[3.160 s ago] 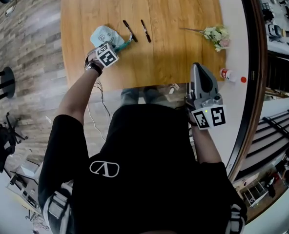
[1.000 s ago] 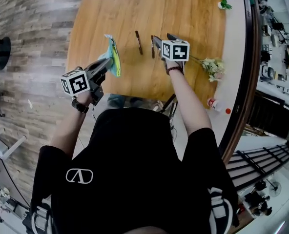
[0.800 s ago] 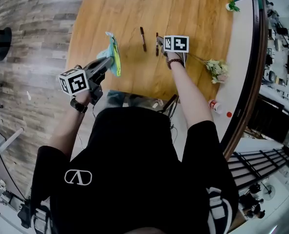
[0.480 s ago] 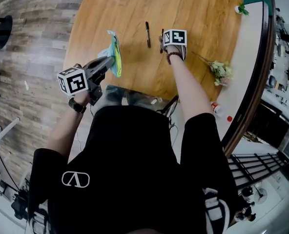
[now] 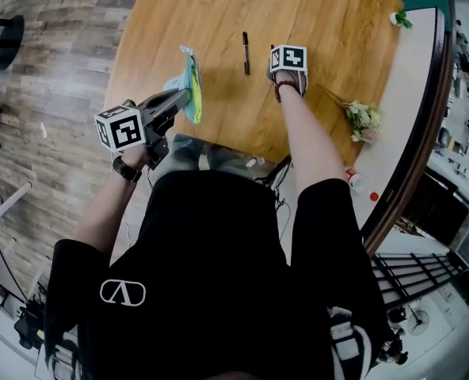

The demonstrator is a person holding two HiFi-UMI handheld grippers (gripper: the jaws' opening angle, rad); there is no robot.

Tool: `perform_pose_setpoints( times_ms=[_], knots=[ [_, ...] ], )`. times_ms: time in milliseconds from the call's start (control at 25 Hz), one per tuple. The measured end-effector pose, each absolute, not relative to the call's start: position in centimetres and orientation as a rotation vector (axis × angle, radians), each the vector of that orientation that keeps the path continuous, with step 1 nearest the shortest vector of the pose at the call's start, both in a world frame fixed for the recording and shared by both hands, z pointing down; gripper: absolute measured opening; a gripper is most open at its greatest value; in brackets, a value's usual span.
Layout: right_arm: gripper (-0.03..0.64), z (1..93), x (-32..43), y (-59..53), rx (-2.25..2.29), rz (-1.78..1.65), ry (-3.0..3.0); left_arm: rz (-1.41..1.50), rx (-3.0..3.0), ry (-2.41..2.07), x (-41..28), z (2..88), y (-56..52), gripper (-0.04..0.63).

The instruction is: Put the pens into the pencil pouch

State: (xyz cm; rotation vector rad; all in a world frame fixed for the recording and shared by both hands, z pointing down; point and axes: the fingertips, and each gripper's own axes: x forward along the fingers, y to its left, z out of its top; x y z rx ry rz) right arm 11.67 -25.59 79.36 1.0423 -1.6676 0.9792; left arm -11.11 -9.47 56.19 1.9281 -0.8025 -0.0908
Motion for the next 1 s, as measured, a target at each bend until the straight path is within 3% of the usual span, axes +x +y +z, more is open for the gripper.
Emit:
perform_pose_setpoints(
  times_ms=[360,600,1000],
  knots=[
    [0.043,75.1,10.9,-26.3,1.129,0.975,-1.834,-0.101,1.937,-0.784,-10.6,55.3,-9.6,0.009],
    [0.043,62.1,10.6,-28.0,1.285,0.791,-2.142,-0.119,1.970,-0.746,-8.6,53.4,-10.4,0.009],
    [0.043,37.4,9.7,-22.7,1.490,0.176,-2.667,-0.147,2.040,-0.654,-4.8,49.1,-11.6,0.009]
  ],
)
